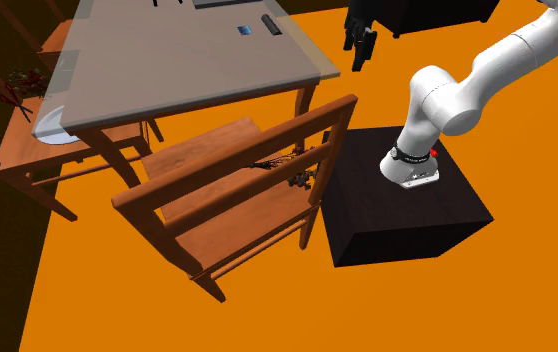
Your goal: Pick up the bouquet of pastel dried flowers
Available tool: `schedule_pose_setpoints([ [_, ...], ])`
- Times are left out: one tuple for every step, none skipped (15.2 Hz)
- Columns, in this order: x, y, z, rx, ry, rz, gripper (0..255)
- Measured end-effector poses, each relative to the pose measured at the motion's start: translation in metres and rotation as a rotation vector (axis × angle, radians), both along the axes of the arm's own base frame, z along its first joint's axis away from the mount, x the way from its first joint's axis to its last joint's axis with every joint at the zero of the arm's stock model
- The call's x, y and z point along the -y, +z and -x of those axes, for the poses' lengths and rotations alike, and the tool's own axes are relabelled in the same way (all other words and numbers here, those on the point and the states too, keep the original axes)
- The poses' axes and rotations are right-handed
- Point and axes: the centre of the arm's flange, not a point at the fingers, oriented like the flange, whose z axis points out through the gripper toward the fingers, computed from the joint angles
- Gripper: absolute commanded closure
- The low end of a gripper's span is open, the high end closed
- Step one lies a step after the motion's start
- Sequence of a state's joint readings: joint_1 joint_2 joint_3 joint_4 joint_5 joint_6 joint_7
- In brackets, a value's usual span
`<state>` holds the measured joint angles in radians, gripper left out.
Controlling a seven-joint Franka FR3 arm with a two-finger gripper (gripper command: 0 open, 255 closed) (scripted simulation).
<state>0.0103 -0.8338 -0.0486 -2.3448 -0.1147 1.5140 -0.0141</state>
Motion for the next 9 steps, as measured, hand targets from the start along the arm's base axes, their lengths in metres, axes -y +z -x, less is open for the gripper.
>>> schedule_pose_setpoints([
  [0.000,0.000,0.000,0.000,0.000,0.000,0],
  [-0.002,-0.005,-0.005,-0.006,-0.002,0.001,0],
  [-0.005,-0.011,-0.015,-0.015,-0.006,0.002,0],
  [-0.008,-0.019,-0.024,-0.027,-0.010,0.003,0],
  [-0.011,-0.027,-0.034,-0.039,-0.014,0.005,0],
  [-0.015,-0.036,-0.043,-0.051,-0.019,0.006,0],
  [-0.016,-0.046,-0.053,-0.064,-0.023,0.008,0],
  [-0.017,-0.055,-0.065,-0.076,-0.028,0.010,0],
  [-0.020,-0.064,-0.077,-0.089,-0.033,0.011,0],
])
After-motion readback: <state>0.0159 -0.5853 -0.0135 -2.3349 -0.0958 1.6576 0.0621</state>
